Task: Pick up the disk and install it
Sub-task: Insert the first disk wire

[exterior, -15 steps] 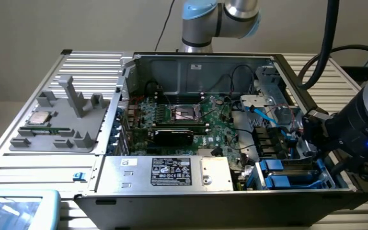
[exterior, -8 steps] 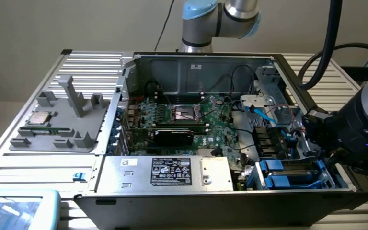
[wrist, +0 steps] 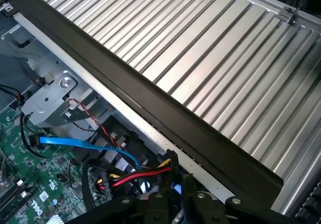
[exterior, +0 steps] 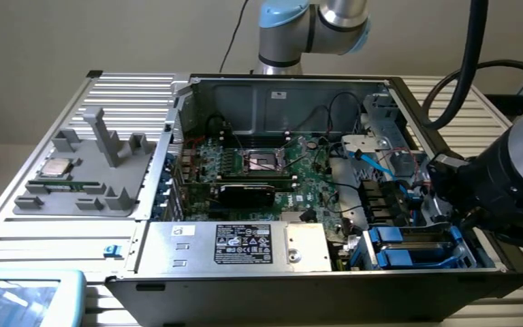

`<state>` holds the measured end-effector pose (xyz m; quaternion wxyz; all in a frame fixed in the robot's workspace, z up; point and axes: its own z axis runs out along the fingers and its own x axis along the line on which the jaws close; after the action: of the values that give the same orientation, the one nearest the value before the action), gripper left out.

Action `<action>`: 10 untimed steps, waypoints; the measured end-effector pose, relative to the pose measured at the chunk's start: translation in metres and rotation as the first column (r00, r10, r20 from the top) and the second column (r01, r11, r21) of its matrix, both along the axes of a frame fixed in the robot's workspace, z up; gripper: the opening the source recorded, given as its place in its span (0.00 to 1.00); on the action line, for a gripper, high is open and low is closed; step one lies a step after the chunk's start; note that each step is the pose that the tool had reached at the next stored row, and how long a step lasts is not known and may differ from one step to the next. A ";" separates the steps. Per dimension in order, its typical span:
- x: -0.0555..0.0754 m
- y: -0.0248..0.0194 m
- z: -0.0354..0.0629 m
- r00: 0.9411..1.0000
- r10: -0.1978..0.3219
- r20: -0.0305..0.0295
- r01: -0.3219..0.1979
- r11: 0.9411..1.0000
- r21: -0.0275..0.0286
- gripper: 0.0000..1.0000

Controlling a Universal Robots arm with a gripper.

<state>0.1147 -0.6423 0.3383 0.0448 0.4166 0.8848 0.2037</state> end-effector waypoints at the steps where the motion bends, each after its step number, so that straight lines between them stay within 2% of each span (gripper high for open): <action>1: 0.000 0.0000 -0.0006 1.000 0.001 0.000 -0.001 1.000 0.003 0.22; 3: -0.001 -0.0001 -0.0017 1.000 0.004 0.000 -0.004 1.000 0.006 0.16; 7: -0.002 -0.0001 -0.0024 1.000 0.008 0.000 -0.008 1.000 0.006 0.16; 8: -0.002 -0.0001 -0.0025 1.000 0.008 -0.005 -0.008 1.000 0.006 0.16; 9: -0.002 -0.0001 -0.0027 1.000 0.008 -0.017 -0.008 1.000 0.007 0.16; 10: -0.002 -0.0001 -0.0027 0.999 0.008 -0.035 -0.008 1.000 0.007 0.16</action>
<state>0.1125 -0.6424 0.3356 0.0269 0.4169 0.8864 0.1995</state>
